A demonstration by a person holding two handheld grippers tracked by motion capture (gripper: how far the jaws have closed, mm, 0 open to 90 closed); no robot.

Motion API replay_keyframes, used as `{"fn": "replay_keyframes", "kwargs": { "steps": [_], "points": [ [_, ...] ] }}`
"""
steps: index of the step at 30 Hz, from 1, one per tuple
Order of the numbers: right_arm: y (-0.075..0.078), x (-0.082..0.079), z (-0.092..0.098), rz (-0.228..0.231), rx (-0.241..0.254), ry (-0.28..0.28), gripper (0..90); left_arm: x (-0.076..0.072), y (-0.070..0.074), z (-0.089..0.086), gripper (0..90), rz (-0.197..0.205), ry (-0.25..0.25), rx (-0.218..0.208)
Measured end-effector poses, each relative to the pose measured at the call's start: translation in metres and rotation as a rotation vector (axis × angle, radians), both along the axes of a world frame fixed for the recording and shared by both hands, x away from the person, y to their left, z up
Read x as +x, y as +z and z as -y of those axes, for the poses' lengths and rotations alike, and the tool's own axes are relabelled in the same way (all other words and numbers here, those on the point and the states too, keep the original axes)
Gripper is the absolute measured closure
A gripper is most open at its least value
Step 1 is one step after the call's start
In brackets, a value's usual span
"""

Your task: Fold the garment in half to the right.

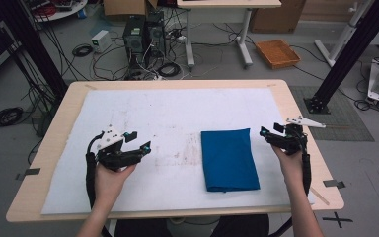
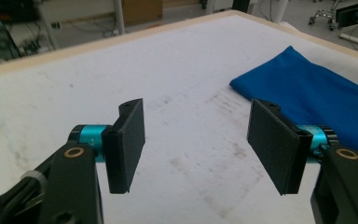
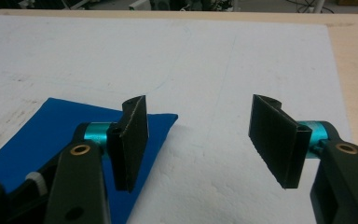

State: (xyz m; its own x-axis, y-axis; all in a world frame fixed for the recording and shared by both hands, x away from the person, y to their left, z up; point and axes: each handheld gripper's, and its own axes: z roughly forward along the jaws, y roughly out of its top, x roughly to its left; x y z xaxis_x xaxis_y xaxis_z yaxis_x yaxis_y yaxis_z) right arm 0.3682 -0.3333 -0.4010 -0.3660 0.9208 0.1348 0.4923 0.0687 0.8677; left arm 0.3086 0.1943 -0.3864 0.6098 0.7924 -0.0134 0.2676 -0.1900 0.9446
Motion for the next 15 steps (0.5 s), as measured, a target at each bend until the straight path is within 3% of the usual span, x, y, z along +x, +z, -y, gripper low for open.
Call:
{"fn": "replay_keyframes", "kwargs": {
  "steps": [4, 7, 15],
  "points": [
    [0.002, -0.007, 0.007, 0.020, -0.013, 0.026, 32.8, -0.002, -0.003, -0.008, 36.9, 0.009, 0.003, -0.007],
    [0.002, -0.009, 0.011, 0.007, 0.002, 0.035, 28.9, -0.001, -0.002, -0.013, 36.9, 0.016, 0.018, -0.005],
    [0.001, -0.012, 0.014, 0.013, 0.008, 0.058, 26.5, 0.000, -0.005, -0.019, 36.8, 0.016, 0.036, 0.009]
  ]
}}
